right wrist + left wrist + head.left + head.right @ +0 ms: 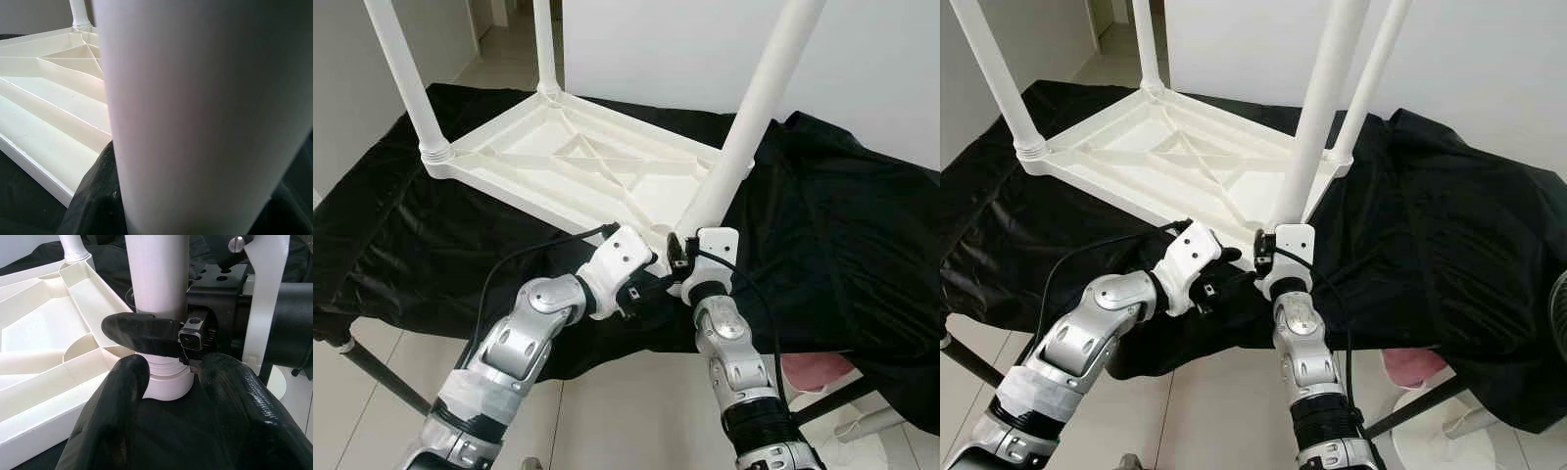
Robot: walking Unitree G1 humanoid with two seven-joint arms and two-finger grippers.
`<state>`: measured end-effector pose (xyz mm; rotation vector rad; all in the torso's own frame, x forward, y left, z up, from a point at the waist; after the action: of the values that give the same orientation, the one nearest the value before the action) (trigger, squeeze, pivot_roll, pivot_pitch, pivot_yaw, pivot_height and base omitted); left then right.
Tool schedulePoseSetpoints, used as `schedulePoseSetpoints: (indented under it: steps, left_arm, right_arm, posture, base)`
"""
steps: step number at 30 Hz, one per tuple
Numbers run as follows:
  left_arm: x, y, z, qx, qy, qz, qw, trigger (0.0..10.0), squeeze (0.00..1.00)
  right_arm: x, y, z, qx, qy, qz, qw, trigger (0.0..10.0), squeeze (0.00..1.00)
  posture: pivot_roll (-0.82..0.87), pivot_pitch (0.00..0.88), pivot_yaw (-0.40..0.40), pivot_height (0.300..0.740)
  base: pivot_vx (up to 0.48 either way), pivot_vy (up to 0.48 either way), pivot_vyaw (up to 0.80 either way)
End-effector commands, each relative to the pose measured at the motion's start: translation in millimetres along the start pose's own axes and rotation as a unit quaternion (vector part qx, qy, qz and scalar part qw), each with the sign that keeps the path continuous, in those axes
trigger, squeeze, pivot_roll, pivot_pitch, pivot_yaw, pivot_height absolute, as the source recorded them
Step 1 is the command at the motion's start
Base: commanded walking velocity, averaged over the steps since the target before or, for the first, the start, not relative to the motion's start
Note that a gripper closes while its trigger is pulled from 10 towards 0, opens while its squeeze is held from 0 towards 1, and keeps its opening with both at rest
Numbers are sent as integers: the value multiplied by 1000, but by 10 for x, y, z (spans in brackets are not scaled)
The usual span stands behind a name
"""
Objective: Building children table
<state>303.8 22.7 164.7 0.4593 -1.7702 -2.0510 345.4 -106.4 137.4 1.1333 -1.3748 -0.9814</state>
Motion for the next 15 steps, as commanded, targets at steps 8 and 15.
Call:
schedulePoseSetpoints:
  steps: [8,15]
  left_arm:
    - [21,-18,1,-2,1,2,1000,10000,0]
    - [30,-24,-6,-4,-1,0,1000,10000,0]
  right_arm:
    - [131,-69,51,-16,-13,1,1000,10000,1000]
    - [240,-95,109,14,52,7,999,10000,702]
  posture:
    - [19,41,-73,740]
    - [19,33,-80,740]
  base:
    - [0,0,0]
    - [0,0,0]
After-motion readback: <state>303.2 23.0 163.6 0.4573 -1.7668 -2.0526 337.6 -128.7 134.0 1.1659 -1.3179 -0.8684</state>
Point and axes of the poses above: a point about 5 cm out from each wrist's last joint towards the gripper, its own z axis pointing back from the gripper into the wrist, its own y axis along the axis of the wrist's last joint, x = y × z, the point moved 3 cm from there along -z, pointing out of the wrist towards the gripper, and after that the axes turned 15 degrees about z, right-handed, at the moved point
